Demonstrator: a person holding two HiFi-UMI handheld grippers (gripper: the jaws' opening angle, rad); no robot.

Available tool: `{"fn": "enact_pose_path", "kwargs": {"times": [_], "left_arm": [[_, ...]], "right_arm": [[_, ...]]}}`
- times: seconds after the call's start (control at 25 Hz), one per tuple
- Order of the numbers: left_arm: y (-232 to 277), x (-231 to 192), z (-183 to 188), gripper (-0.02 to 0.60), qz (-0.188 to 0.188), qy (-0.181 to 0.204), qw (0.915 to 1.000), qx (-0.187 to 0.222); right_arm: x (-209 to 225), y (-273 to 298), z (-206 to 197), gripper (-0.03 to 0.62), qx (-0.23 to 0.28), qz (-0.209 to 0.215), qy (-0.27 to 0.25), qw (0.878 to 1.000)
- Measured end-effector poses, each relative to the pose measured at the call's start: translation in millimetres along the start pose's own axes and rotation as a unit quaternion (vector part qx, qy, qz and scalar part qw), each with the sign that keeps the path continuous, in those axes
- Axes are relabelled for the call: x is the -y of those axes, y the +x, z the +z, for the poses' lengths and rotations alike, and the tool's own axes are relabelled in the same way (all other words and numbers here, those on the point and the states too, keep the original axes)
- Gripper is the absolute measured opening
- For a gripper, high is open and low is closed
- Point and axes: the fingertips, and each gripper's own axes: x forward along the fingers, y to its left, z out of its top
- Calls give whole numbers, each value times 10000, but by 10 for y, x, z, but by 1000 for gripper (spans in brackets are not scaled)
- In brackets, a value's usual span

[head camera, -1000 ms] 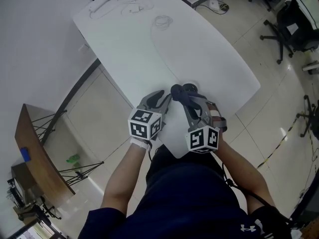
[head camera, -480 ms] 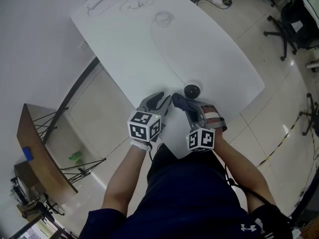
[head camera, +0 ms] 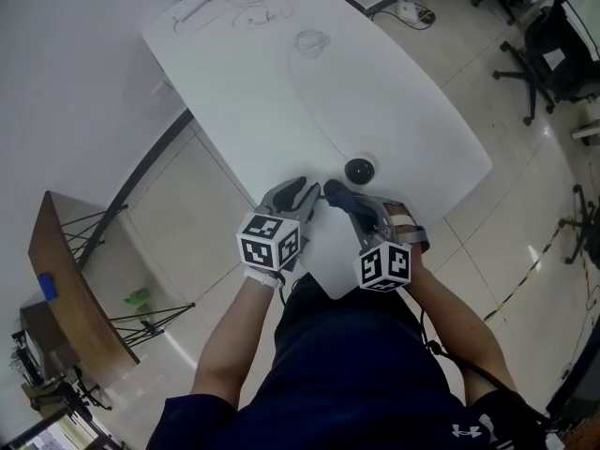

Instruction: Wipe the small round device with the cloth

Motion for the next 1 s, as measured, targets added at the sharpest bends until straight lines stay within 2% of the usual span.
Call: {"fn": "enact_pose_path", "kwargs": {"times": [0.2, 0.32, 0.44, 0.64, 0.84, 1.0], "left_arm": [[-59, 78, -44, 117, -45, -2, 10000, 24], [-39, 183, -55, 117, -145, 34, 9999, -1], [-41, 262, -65, 117, -202, 46, 9998, -5], [-81, 240, -112, 117, -159, 31, 9999, -56], [-129, 104, -202, 117, -39, -63, 9999, -126], [-82, 66, -233, 117, -30, -153, 9997, -171]], "right_arm": [[665, -541, 224, 66, 784, -737, 1046, 9887], [1036, -697, 232, 66, 839, -1275, 1100, 9821], [1145, -629, 216, 66, 660, -1506, 593, 9846], [828, -402, 238, 66, 664, -1282, -738, 9868], [343, -267, 150, 66, 720, -896, -2008, 9729], [191, -164, 67, 66, 698, -718, -2450, 9643]]}}
